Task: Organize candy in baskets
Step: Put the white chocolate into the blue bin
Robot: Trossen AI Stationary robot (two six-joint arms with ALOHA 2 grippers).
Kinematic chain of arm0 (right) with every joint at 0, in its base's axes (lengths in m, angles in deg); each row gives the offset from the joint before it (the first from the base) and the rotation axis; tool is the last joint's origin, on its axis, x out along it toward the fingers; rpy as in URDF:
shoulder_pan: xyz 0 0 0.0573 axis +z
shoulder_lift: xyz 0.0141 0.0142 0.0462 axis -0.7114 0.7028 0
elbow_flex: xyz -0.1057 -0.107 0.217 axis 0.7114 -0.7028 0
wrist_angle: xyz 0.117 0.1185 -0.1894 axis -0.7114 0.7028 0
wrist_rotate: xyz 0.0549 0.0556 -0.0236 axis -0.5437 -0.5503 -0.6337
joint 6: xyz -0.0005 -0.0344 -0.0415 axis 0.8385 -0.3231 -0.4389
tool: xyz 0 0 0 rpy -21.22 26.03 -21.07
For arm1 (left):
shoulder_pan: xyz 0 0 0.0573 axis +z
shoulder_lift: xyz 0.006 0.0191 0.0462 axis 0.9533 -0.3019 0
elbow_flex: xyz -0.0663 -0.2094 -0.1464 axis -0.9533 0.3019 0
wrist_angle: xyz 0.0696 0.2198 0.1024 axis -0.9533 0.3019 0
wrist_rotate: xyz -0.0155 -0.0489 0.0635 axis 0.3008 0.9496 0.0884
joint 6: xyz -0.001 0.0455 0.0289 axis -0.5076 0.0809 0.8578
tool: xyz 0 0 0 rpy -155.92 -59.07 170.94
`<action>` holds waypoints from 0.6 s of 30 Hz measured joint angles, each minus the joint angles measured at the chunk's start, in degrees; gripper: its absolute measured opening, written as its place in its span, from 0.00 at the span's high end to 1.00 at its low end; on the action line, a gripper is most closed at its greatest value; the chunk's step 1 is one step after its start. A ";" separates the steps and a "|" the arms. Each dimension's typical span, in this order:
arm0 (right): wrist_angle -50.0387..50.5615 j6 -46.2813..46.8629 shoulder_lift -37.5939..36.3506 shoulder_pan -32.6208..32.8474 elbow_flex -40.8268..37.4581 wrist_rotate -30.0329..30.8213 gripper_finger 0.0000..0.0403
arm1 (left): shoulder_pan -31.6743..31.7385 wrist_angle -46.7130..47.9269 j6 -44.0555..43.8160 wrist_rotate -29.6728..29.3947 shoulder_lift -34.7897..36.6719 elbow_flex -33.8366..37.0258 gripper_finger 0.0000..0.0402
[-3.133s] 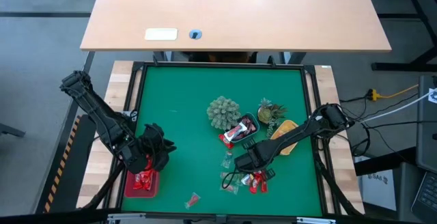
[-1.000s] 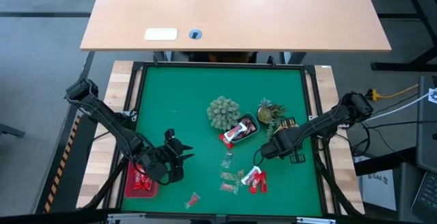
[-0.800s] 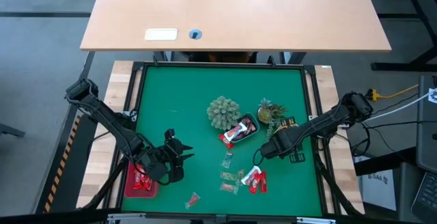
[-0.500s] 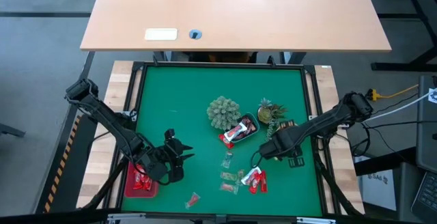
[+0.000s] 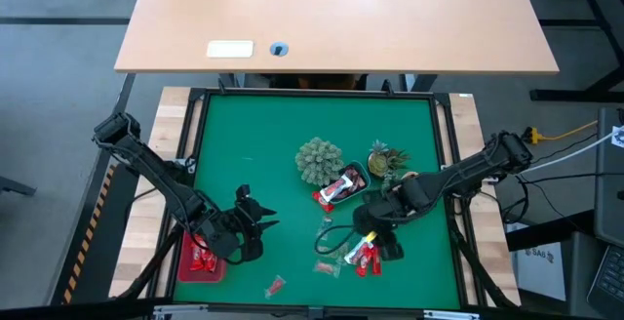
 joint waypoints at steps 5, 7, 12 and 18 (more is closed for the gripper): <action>-5.96 -5.07 1.78 3.54 0.00 4.94 0.57 | 0.00 -2.41 0.00 0.00 0.00 0.00 0.73; -6.84 -6.00 3.11 5.24 0.00 8.72 0.57 | 0.00 -3.61 0.02 0.02 0.00 0.00 0.73; -8.00 -8.79 7.48 8.13 -0.01 15.99 0.57 | 0.00 -5.07 0.00 0.00 0.00 0.00 0.73; -7.92 -9.21 12.43 8.29 -0.04 16.33 0.57 | 0.00 -5.38 -1.34 0.00 0.00 0.00 0.73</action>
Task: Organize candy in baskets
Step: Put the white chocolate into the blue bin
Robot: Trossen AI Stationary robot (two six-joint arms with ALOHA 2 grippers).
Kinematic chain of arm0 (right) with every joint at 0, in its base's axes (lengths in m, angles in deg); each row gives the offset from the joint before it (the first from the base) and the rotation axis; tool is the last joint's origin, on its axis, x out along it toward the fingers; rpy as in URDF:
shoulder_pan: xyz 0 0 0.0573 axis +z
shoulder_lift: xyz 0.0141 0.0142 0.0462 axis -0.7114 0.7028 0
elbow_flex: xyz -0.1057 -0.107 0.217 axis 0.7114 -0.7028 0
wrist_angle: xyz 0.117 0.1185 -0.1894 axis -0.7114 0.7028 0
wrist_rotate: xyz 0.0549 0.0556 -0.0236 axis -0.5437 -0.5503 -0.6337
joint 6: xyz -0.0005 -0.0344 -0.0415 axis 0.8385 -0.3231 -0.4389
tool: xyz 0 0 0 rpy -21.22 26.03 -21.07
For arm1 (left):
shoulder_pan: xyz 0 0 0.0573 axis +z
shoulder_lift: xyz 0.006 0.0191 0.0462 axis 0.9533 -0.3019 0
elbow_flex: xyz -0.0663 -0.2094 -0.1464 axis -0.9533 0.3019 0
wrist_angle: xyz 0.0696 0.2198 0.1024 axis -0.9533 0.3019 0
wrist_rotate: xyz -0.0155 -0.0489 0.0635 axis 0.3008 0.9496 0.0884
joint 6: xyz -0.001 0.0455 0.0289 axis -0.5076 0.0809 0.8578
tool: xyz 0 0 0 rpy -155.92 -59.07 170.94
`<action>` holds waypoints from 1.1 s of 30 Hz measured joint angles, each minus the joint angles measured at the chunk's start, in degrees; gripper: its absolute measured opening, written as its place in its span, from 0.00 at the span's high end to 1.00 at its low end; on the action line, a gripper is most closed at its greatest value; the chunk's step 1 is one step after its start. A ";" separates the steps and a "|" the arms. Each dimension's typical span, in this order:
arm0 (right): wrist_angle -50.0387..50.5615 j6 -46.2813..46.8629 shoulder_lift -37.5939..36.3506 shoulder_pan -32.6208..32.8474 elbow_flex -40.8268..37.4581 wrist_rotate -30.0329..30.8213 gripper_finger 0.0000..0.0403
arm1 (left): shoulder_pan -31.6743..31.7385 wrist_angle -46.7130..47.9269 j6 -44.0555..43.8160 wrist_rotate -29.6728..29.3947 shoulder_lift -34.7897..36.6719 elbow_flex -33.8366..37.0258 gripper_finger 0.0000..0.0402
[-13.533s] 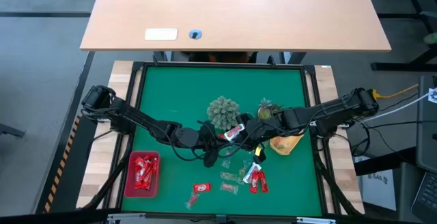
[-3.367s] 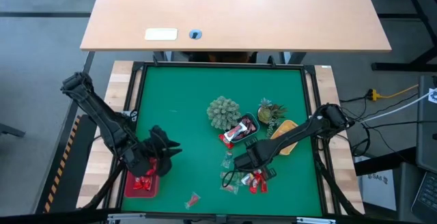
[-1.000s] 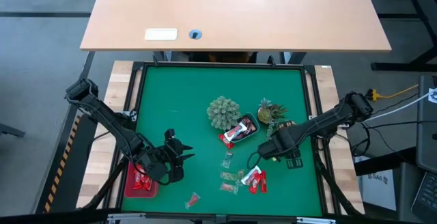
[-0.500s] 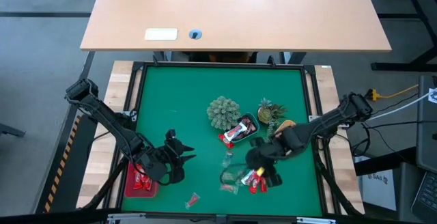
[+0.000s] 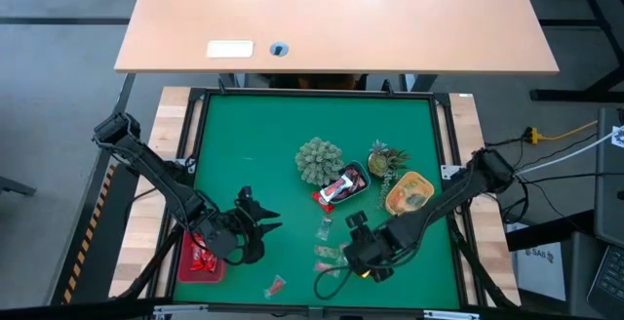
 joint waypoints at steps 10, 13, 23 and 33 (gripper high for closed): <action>-0.01 -3.70 6.03 -0.06 0.00 -0.84 0.57 | 0.00 0.04 -1.68 0.02 0.00 0.00 0.73; 0.06 -4.59 7.44 -0.42 0.00 -2.45 0.57 | 0.00 0.04 -1.69 0.02 0.00 0.00 0.73; -1.09 -4.65 11.16 -1.22 0.00 -6.34 0.57 | 0.00 0.15 -1.67 0.02 0.00 0.00 0.73; -1.00 -5.72 11.19 -1.61 0.00 -6.77 0.72 | 0.00 0.18 -1.67 0.02 0.00 0.00 0.73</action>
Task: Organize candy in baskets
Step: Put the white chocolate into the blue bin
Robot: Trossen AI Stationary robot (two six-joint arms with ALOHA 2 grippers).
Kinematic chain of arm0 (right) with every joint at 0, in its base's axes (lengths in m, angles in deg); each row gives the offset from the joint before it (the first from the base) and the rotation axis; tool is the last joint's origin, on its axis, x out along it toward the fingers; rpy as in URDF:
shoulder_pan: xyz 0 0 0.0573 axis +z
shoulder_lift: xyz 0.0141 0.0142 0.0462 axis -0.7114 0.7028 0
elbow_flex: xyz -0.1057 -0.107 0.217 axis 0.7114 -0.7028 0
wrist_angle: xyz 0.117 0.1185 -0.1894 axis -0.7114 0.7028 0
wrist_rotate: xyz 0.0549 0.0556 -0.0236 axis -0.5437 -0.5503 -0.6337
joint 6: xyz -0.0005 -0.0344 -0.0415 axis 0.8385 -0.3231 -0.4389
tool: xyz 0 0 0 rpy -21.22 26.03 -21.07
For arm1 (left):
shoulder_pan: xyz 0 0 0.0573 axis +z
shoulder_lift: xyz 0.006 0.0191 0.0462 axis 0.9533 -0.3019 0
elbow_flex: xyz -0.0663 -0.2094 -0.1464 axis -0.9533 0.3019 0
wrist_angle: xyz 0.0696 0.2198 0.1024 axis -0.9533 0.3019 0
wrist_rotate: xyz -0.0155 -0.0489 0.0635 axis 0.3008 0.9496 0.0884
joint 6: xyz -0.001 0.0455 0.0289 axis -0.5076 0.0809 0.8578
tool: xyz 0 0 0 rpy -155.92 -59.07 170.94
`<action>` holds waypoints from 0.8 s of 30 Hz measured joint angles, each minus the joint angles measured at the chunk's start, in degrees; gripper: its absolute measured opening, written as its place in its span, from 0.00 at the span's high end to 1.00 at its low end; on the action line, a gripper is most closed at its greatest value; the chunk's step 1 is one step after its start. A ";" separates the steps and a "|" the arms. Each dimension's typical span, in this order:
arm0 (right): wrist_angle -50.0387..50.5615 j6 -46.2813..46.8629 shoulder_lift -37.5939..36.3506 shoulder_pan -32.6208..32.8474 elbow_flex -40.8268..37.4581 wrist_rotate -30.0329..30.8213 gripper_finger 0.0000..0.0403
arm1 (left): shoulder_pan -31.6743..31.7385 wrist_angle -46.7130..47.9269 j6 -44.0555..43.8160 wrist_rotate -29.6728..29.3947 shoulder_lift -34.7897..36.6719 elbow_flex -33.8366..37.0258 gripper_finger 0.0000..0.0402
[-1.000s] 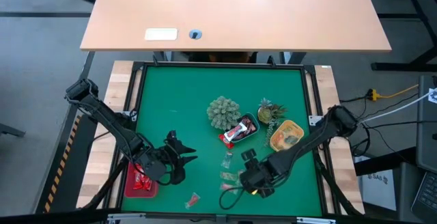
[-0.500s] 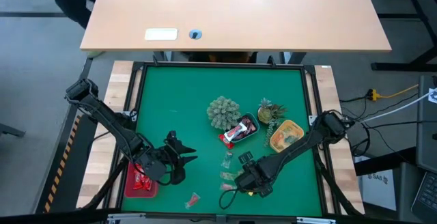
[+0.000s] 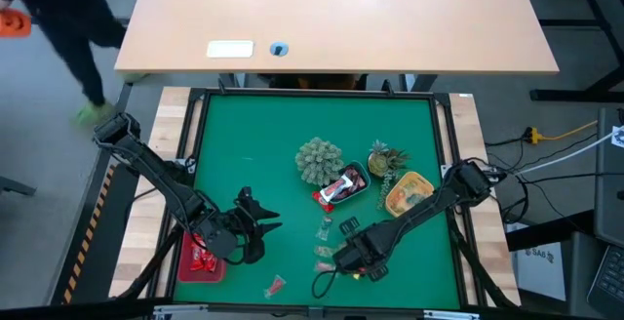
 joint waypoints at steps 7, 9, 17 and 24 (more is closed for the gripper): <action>0.27 -0.18 -0.68 0.00 0.11 0.06 0.88 | 0.00 0.00 0.02 0.00 0.00 0.00 0.73; 0.50 -0.20 -1.49 0.00 0.02 0.35 0.89 | 0.00 -0.01 0.02 0.00 0.00 0.00 0.73; 2.30 -0.29 -7.43 -0.01 0.02 4.75 0.87 | 0.00 0.10 0.43 -0.01 0.00 0.00 0.73; 4.72 -0.52 -11.94 -2.78 0.02 14.07 0.88 | 0.00 0.11 0.44 -0.02 0.00 0.00 0.73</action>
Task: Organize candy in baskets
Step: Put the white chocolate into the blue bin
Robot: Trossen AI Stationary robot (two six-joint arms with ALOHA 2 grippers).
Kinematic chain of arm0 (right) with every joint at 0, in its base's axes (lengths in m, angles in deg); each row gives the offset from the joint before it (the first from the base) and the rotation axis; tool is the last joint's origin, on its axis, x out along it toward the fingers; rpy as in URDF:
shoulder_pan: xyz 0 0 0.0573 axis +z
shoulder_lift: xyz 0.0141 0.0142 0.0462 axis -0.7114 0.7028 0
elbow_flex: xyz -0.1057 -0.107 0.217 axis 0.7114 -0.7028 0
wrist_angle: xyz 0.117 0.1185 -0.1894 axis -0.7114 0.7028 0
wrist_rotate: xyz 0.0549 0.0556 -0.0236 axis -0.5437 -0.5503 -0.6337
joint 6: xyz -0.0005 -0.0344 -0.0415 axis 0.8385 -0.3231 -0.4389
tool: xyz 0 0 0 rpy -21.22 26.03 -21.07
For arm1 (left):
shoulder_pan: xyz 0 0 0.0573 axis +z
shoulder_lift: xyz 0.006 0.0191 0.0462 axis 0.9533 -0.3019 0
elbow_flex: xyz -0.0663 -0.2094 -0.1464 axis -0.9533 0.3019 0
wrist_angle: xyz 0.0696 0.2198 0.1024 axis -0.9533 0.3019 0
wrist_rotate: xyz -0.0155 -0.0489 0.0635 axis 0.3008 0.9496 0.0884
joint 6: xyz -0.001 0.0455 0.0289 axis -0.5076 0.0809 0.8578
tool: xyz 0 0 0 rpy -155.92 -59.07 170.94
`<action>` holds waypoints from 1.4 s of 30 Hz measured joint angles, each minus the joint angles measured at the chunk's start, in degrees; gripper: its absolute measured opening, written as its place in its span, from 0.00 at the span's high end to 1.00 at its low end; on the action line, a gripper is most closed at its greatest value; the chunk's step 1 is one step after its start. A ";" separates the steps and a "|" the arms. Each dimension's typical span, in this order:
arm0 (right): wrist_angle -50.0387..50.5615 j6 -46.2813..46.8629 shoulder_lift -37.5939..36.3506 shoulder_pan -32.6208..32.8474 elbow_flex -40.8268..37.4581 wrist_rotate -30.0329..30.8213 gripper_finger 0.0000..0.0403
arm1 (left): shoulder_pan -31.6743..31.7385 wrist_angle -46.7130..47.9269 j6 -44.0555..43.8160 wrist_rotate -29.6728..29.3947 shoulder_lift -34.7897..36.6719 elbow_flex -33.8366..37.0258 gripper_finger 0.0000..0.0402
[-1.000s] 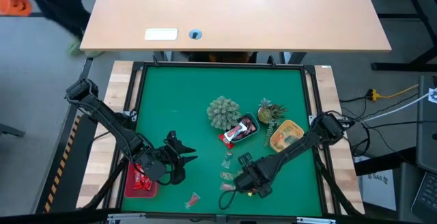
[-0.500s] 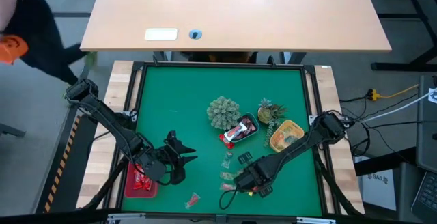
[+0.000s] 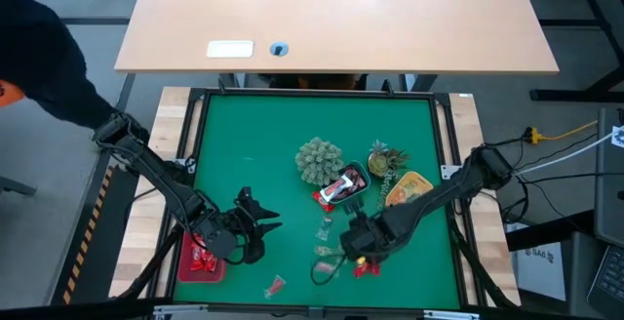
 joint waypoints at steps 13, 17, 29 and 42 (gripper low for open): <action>-0.21 -8.64 -0.99 -14.75 0.02 8.13 0.88 | 0.04 0.02 0.01 0.00 0.00 0.00 0.73; -0.19 -8.69 -0.99 -19.33 0.02 5.98 0.88 | 0.04 0.02 0.00 0.00 0.00 0.00 0.73; -0.14 -8.68 -0.99 -25.39 0.02 -1.60 0.88 | 0.04 0.01 0.02 0.00 0.00 0.00 0.73; -0.23 -8.68 -0.99 -25.24 0.02 -1.62 0.79 | 0.04 0.01 0.02 0.00 0.00 0.00 0.73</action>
